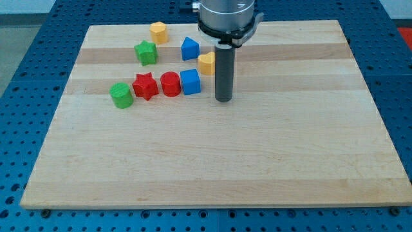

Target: Push the blue cube to the bottom left of the yellow heart

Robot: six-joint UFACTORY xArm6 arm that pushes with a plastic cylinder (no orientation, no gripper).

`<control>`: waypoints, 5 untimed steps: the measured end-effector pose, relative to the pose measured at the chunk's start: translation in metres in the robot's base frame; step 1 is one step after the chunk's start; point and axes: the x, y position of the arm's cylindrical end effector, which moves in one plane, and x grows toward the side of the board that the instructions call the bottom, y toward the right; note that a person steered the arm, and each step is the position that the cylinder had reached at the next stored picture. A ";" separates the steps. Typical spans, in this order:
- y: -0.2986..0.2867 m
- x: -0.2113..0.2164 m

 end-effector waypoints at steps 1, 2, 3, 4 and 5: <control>0.000 -0.001; 0.001 -0.012; -0.014 -0.022; -0.045 -0.024; -0.071 -0.030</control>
